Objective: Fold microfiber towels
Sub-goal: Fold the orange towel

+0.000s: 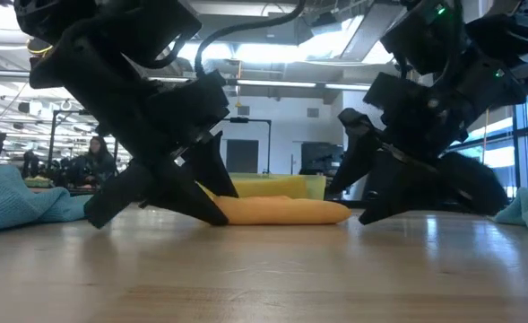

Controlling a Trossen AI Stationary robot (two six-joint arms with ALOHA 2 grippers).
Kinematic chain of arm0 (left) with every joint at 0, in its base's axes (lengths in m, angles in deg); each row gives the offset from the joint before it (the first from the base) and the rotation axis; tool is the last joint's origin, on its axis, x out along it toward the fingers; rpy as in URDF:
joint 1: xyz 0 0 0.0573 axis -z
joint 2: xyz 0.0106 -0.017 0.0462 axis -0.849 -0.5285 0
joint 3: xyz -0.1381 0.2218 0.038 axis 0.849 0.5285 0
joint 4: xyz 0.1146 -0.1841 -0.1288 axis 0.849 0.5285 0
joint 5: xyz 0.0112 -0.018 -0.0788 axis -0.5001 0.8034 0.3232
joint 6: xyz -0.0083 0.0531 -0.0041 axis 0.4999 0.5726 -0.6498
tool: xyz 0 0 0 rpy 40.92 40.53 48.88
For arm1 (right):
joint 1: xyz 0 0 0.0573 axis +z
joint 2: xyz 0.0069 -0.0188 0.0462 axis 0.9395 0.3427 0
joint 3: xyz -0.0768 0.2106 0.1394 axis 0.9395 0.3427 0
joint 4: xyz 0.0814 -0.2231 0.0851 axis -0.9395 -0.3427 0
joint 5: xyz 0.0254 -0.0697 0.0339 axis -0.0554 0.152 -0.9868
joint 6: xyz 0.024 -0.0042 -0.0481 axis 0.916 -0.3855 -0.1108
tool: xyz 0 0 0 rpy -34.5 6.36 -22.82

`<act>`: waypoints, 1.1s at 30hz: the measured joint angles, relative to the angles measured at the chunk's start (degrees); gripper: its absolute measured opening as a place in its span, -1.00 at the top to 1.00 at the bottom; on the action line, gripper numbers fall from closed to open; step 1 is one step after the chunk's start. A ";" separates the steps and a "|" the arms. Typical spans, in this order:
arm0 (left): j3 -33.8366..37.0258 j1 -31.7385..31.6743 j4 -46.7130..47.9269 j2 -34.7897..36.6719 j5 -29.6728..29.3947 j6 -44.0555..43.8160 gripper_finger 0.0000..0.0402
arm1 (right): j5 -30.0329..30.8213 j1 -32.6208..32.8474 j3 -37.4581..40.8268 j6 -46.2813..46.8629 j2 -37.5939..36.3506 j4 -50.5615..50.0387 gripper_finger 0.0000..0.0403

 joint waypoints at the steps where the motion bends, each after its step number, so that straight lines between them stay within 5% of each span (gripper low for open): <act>1: -0.01 0.16 -0.24 -0.35 -0.11 0.00 0.32 | -0.16 0.33 0.00 -0.12 0.00 0.45 -0.33; 12: 0.13 0.28 -0.68 -0.65 1.05 -3.53 0.96 | 3.68 1.28 -0.11 -9.97 4.15 4.86 -0.33; 22: 0.21 0.16 -0.83 -0.68 1.52 -4.26 0.99 | 10.44 0.72 -0.28 -16.42 6.82 8.05 -0.31; 33: 0.33 0.16 -1.41 -0.53 1.78 -4.28 1.00 | 11.72 0.27 -0.33 -20.32 6.84 7.04 -0.04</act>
